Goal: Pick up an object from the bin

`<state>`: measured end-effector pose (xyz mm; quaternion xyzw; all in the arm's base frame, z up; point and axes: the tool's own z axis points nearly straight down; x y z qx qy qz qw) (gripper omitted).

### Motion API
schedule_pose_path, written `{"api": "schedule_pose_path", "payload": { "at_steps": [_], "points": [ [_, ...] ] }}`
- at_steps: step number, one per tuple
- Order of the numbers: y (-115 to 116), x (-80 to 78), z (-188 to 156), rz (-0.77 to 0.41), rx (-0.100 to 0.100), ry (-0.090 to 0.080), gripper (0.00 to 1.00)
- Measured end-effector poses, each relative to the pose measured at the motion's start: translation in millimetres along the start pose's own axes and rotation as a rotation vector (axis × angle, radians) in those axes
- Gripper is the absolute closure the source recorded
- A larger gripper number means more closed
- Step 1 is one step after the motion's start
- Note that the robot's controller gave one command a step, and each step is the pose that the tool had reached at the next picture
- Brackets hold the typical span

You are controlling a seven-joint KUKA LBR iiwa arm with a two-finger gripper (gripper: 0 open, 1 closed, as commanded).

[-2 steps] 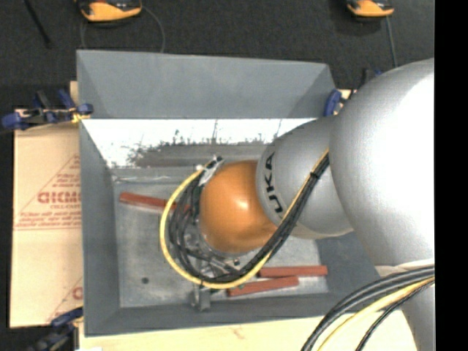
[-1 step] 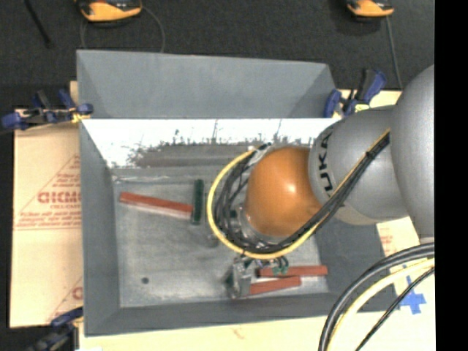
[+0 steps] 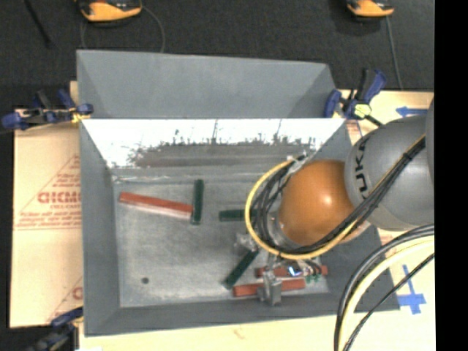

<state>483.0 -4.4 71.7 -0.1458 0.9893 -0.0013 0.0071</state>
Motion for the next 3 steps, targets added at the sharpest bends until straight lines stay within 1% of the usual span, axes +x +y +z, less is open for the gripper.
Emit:
{"api": "schedule_pose_path", "payload": {
  "at_steps": [1,2,3],
  "points": [
    [3.6,0.1,-1.6,-0.001,-0.004,0.007,1.00],
    [18.7,-32.6,-79.8,-0.351,-0.004,0.005,1.00],
    [13.6,-33.0,-145.5,-0.346,-0.003,0.004,1.00]
  ]
}}
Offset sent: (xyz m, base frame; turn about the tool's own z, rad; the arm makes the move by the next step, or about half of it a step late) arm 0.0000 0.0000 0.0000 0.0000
